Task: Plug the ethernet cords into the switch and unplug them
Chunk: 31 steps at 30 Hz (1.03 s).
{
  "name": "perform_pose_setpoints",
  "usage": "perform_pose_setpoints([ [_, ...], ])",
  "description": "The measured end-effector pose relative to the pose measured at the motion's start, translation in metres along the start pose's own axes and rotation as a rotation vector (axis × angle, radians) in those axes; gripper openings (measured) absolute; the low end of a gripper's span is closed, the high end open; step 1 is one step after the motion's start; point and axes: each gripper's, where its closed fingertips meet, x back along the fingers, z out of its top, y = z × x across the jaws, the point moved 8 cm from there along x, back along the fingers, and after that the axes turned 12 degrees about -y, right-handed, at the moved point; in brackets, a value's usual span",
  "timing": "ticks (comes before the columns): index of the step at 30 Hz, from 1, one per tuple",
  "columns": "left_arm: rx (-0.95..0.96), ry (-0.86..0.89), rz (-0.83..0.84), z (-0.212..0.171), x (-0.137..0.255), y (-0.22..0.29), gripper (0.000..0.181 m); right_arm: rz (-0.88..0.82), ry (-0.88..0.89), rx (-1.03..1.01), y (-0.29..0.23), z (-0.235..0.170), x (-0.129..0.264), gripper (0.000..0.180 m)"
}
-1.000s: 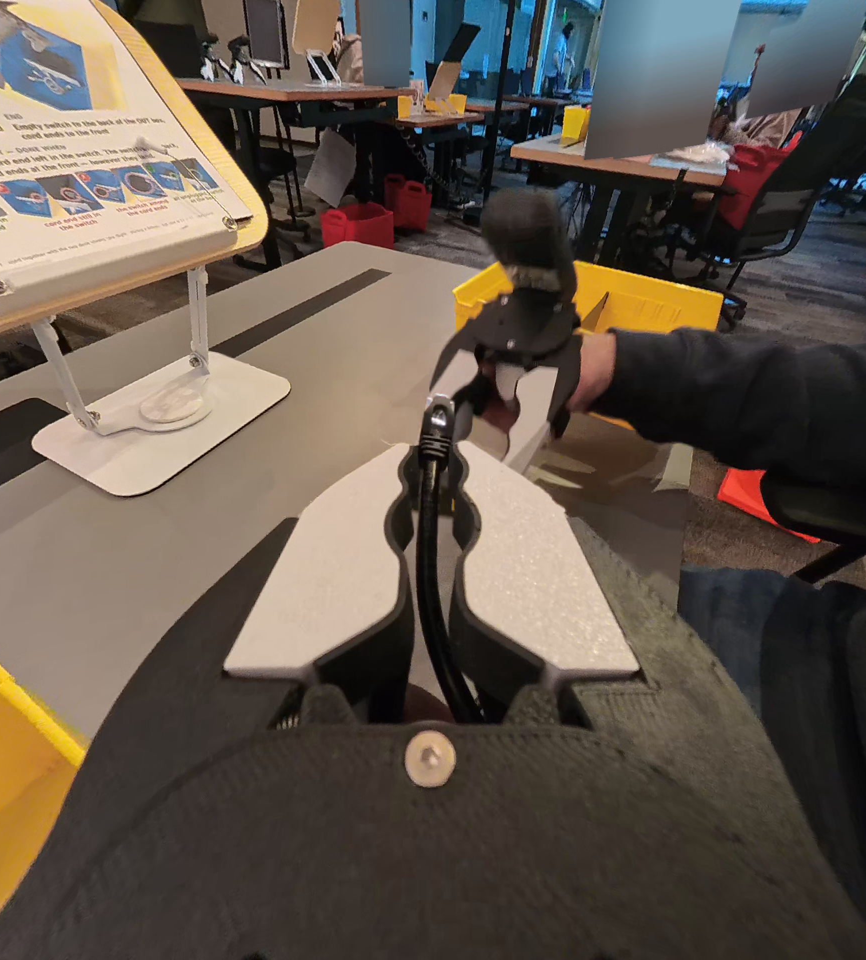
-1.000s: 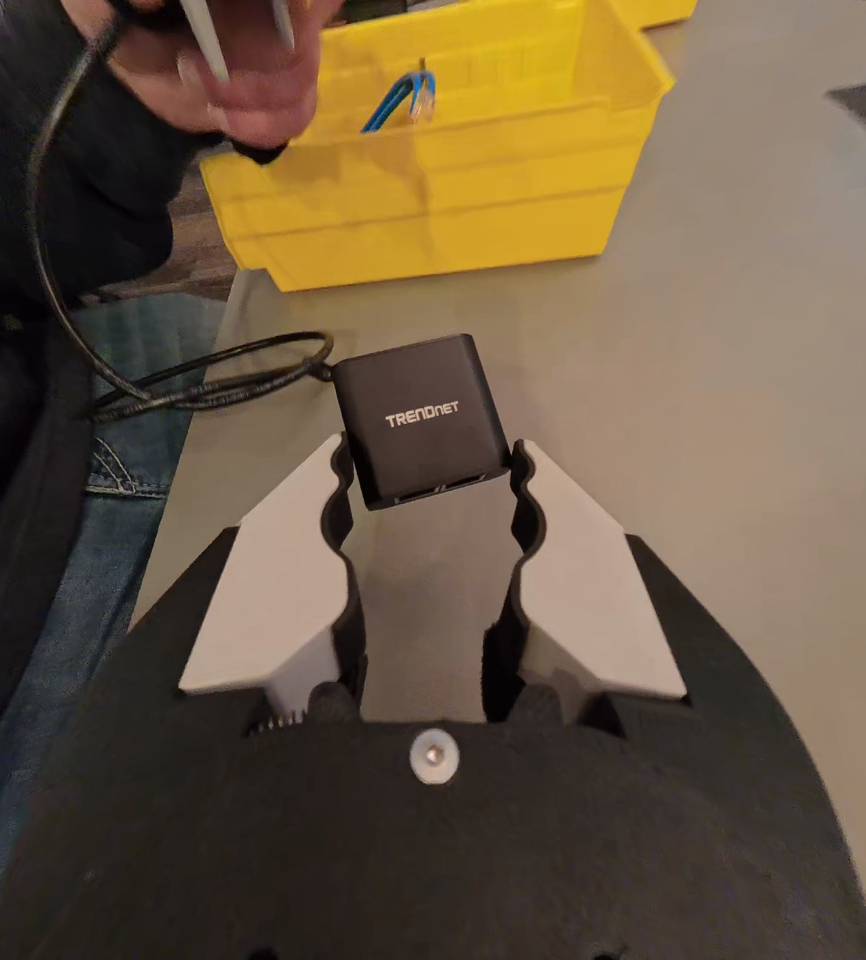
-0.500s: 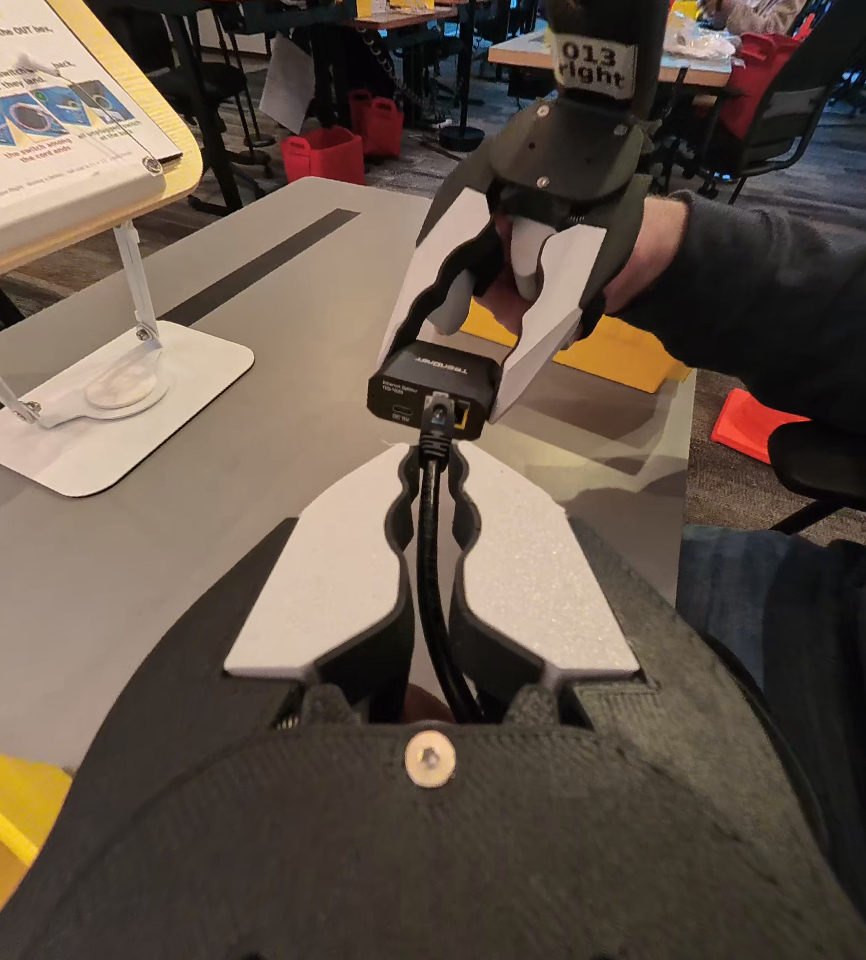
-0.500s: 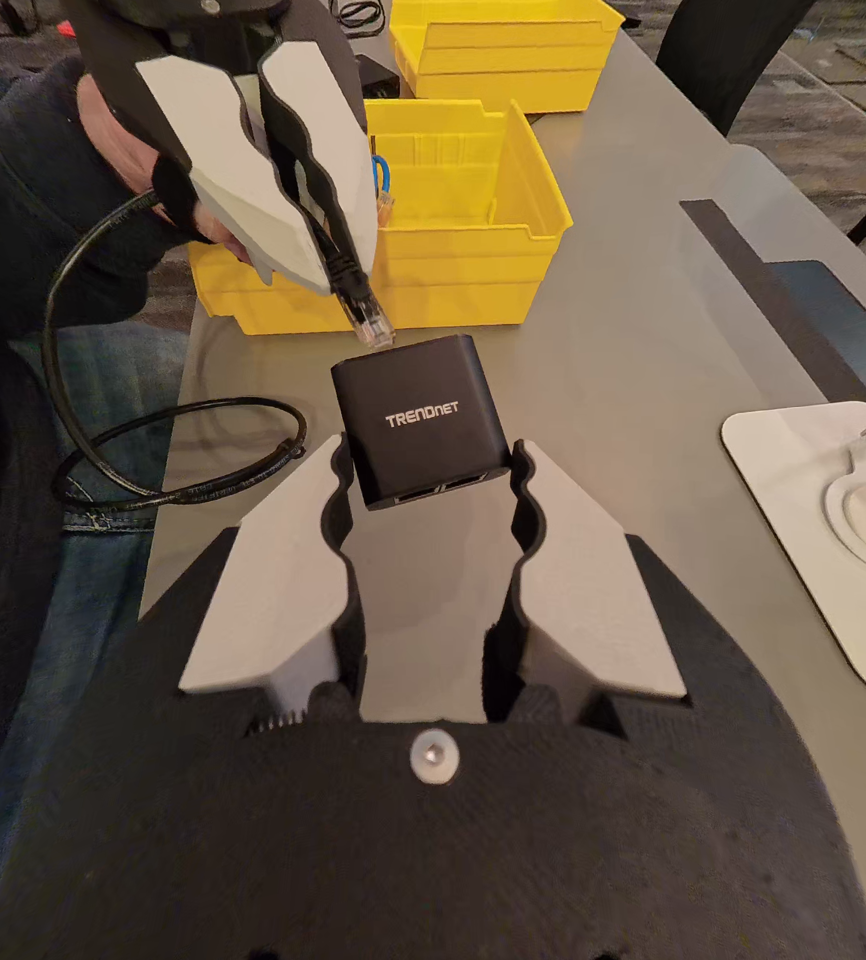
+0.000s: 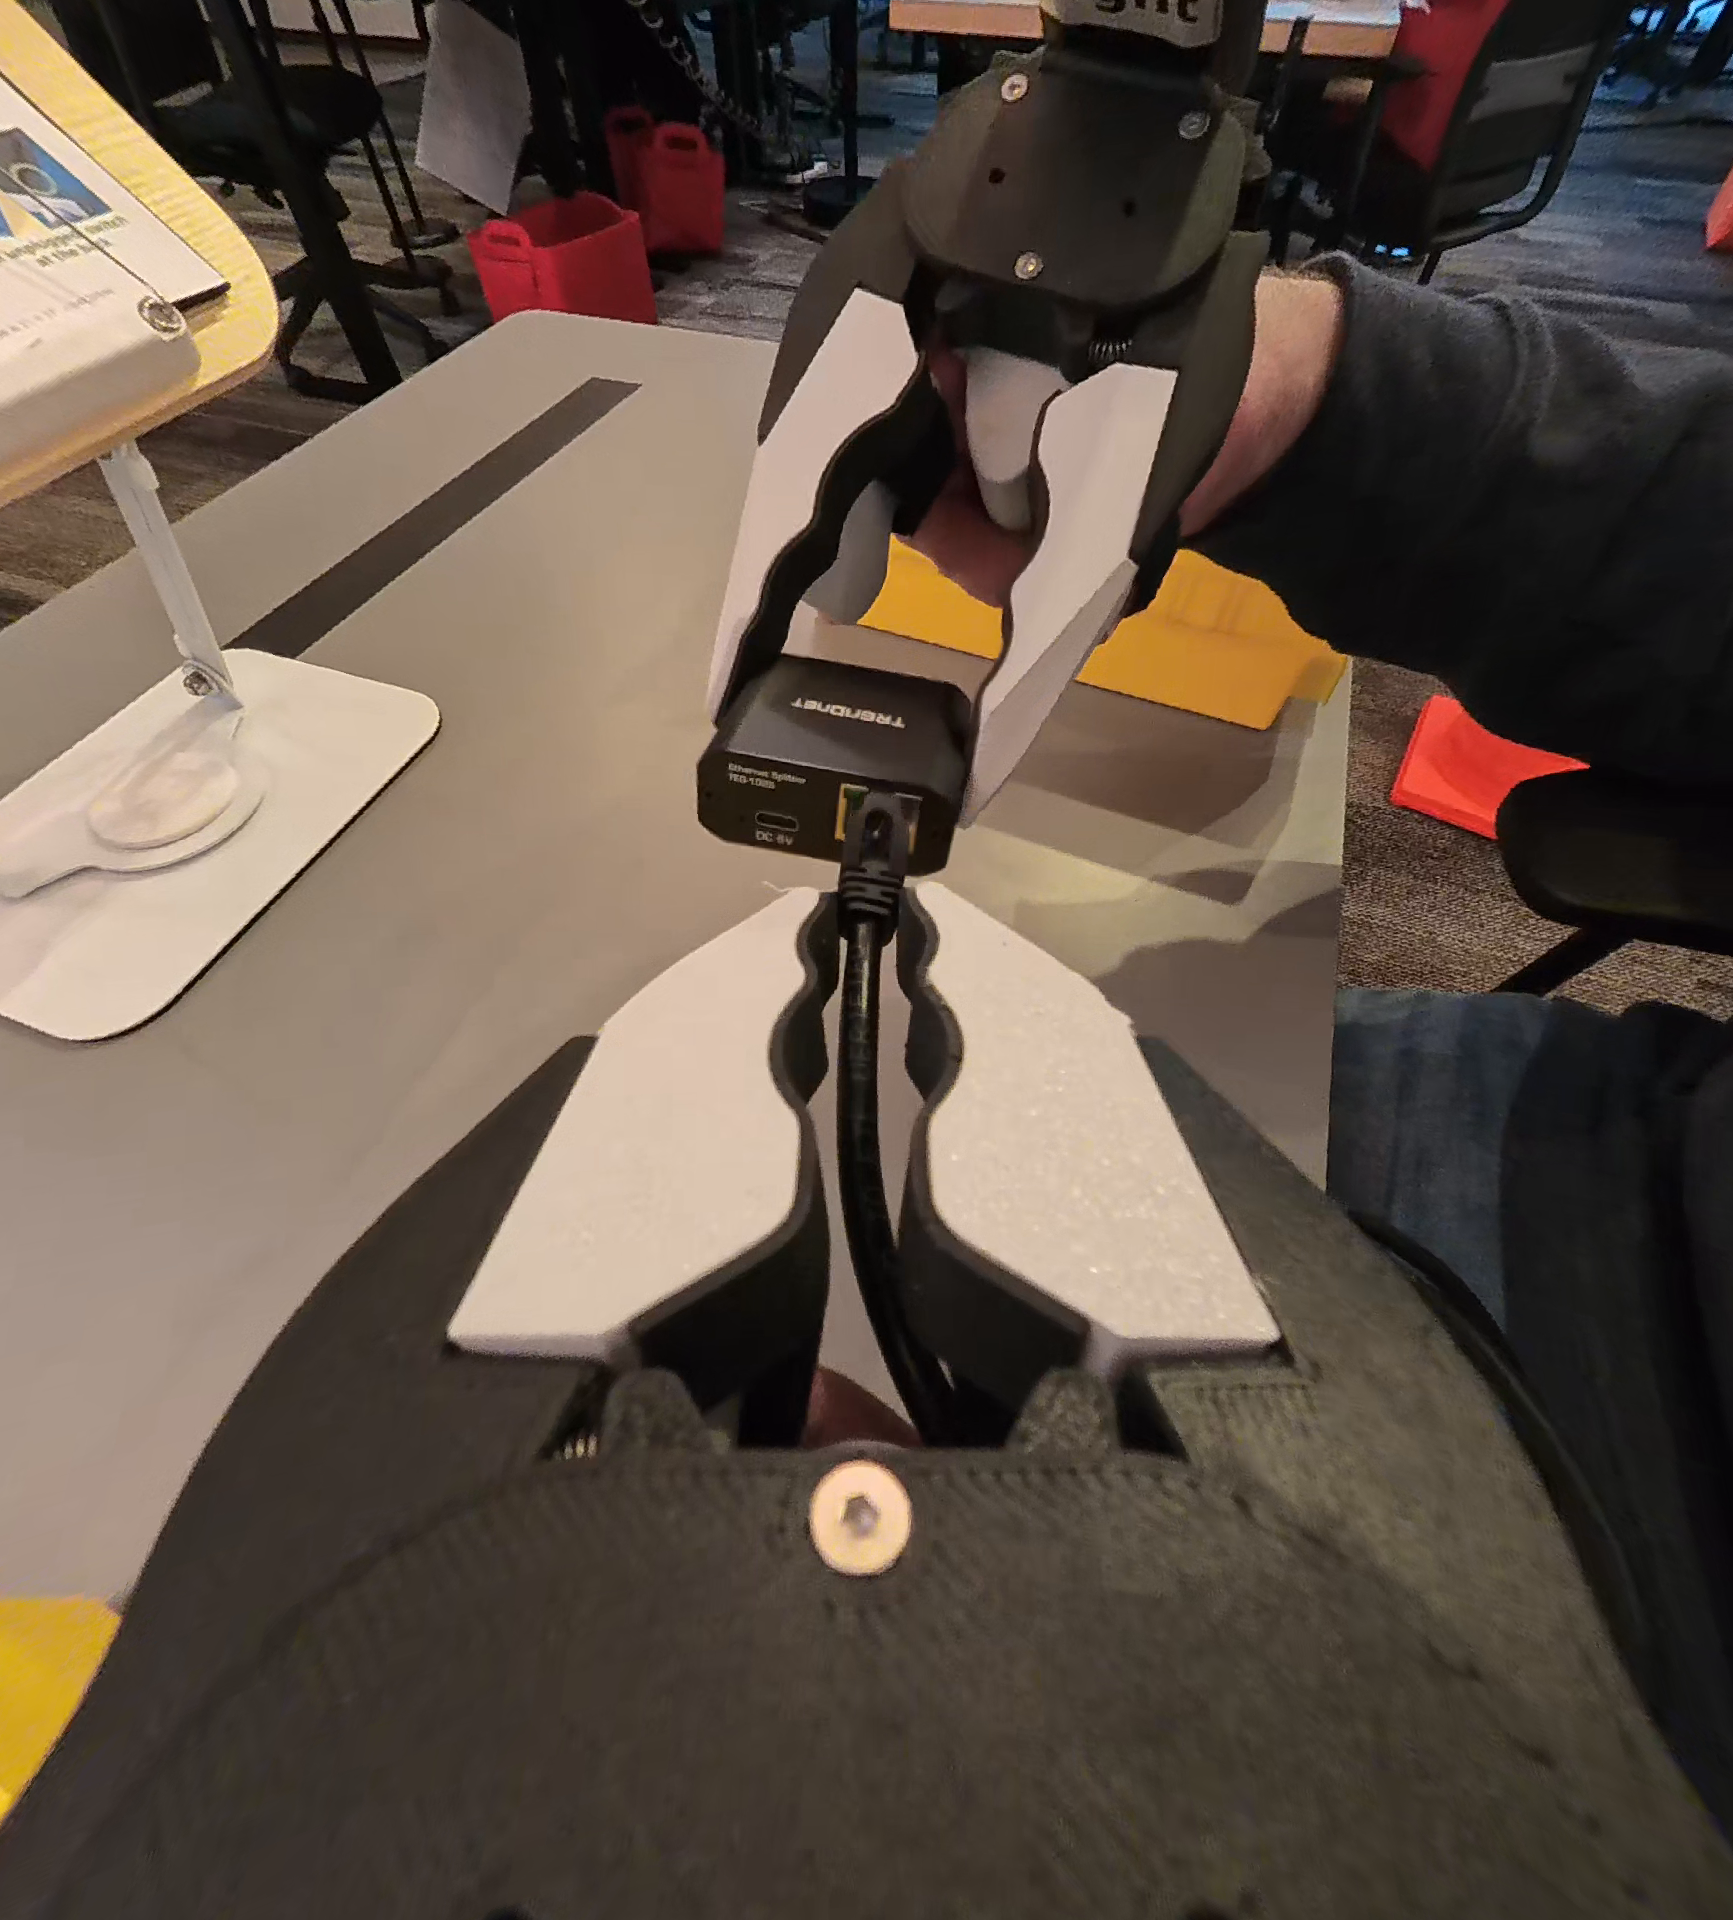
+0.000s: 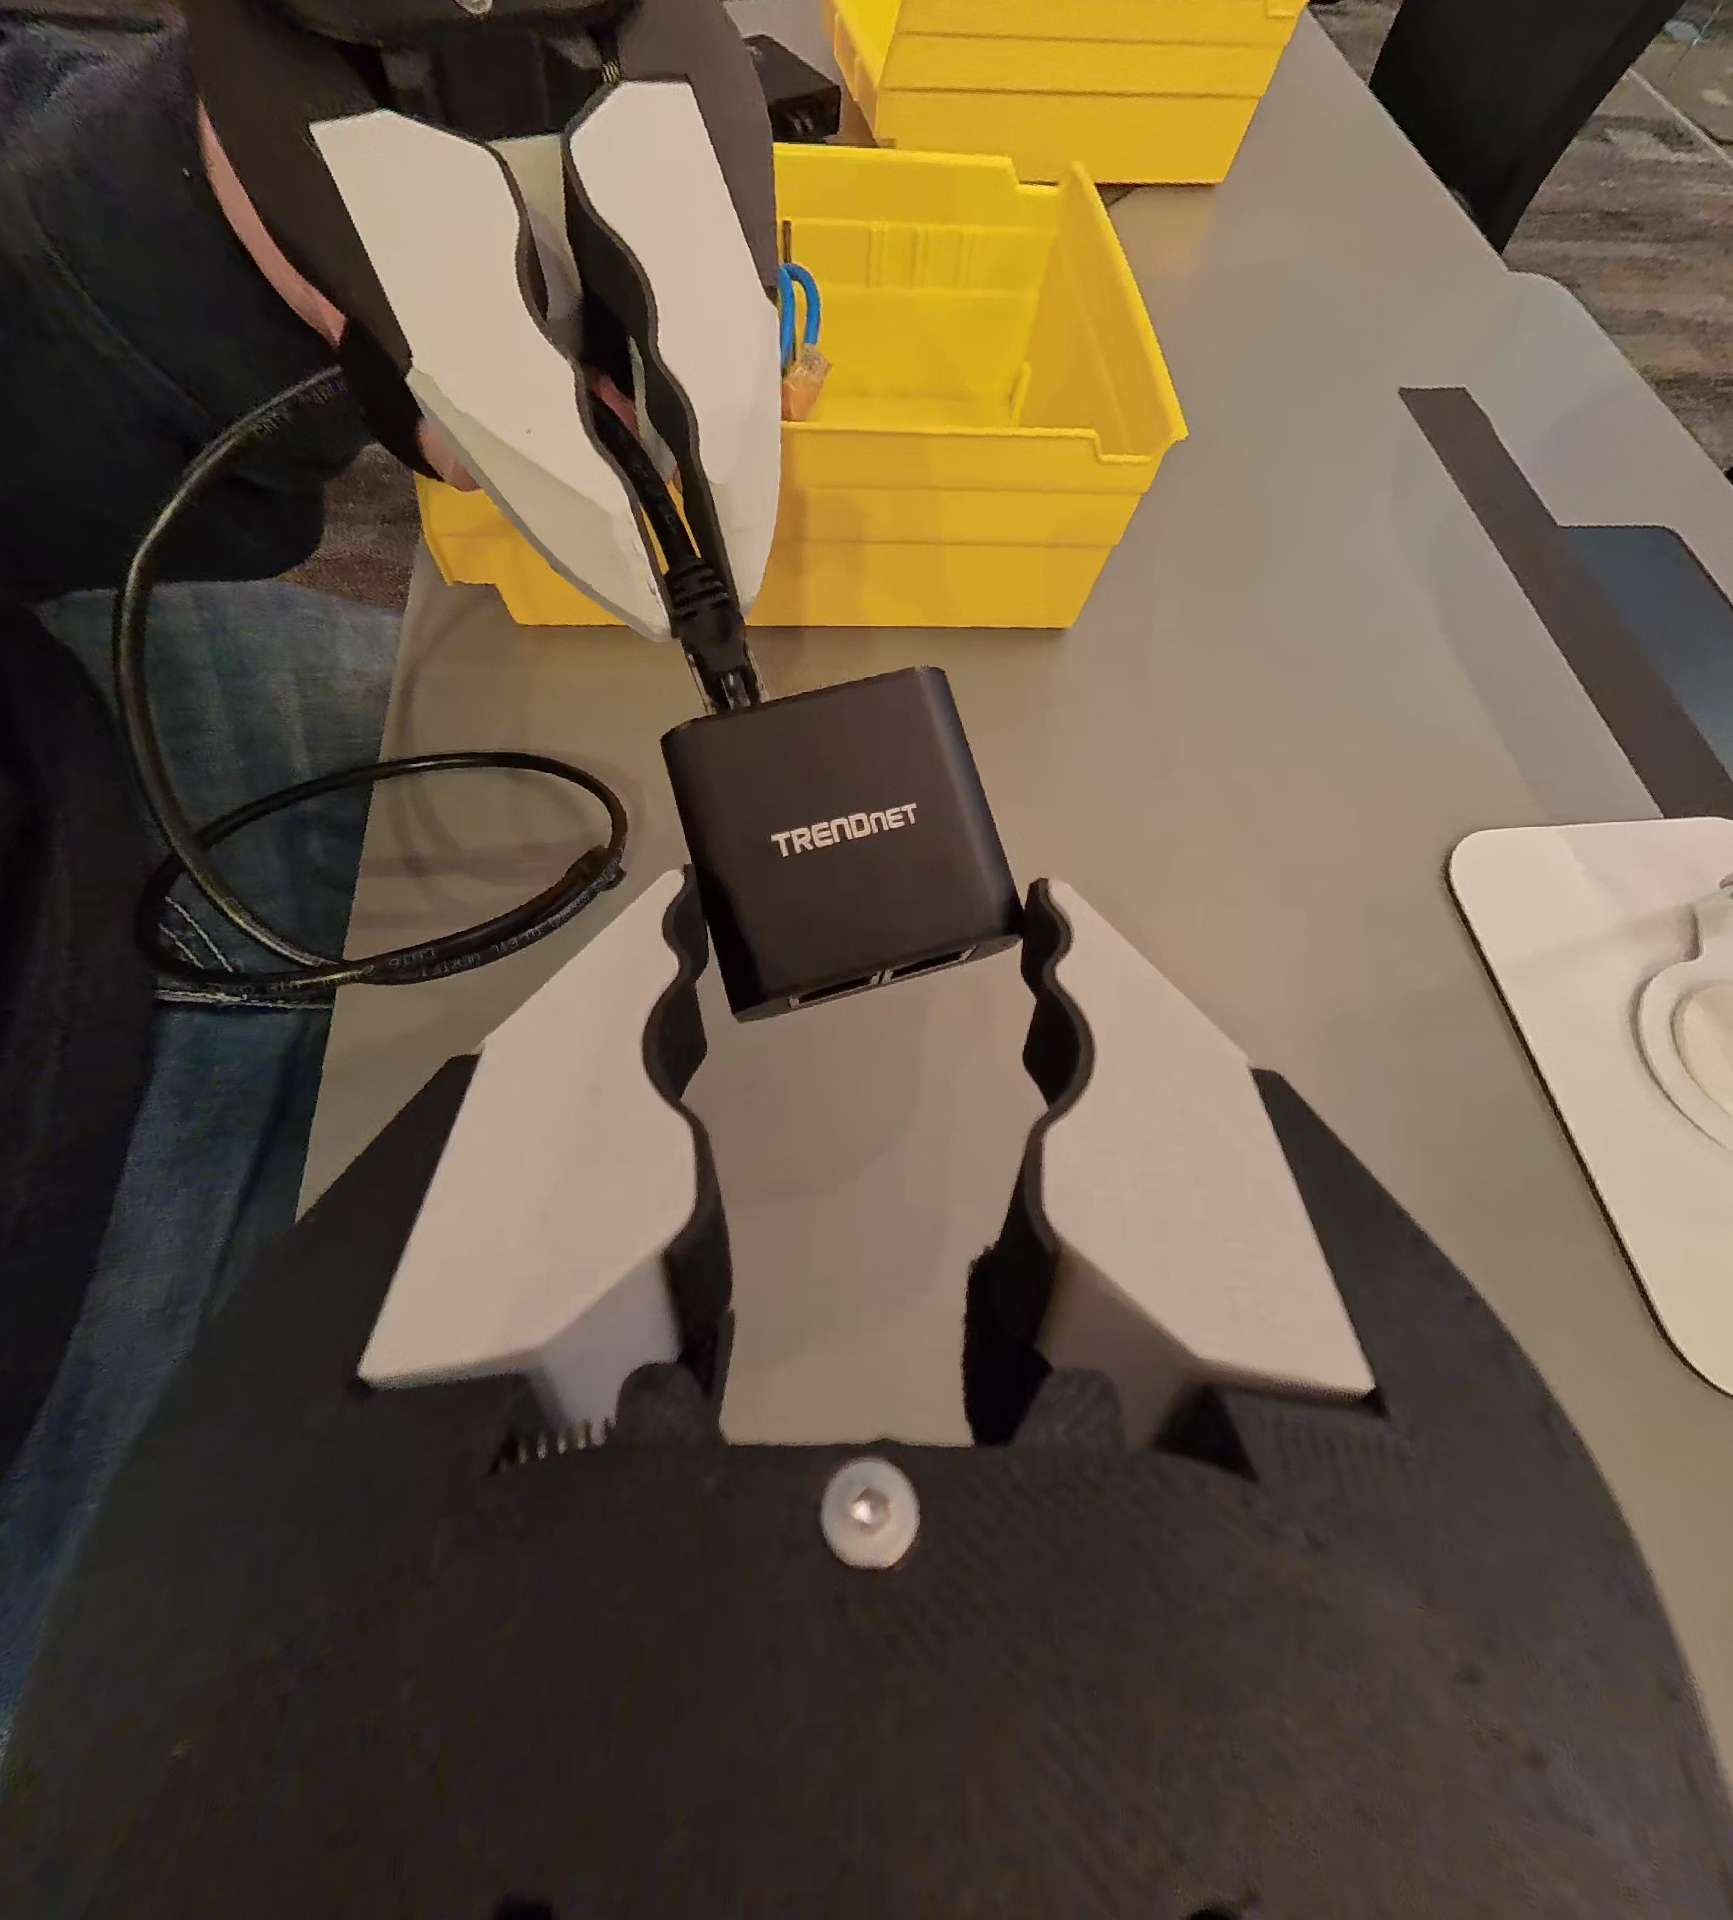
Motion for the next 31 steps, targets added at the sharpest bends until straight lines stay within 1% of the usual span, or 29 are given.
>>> perform_pose_setpoints([
  [3,0.001,0.005,0.004,0.001,-0.001,0.0,0.011,0.001,-0.023,0.006,-0.001,-0.001,-0.002,0.06],
  [7,0.012,0.026,-0.002,0.001,0.001,0.001,0.011,0.018,0.027,-0.011,-0.001,-0.001,-0.001,0.06],
  [21,0.004,-0.016,0.027,-0.01,-0.007,0.001,0.011,0.001,0.008,-0.007,-0.003,-0.009,-0.012,0.06],
  [31,-0.008,-0.035,0.047,-0.007,-0.008,0.001,0.011,-0.006,-0.019,-0.005,-0.002,-0.01,-0.017,0.06],
])
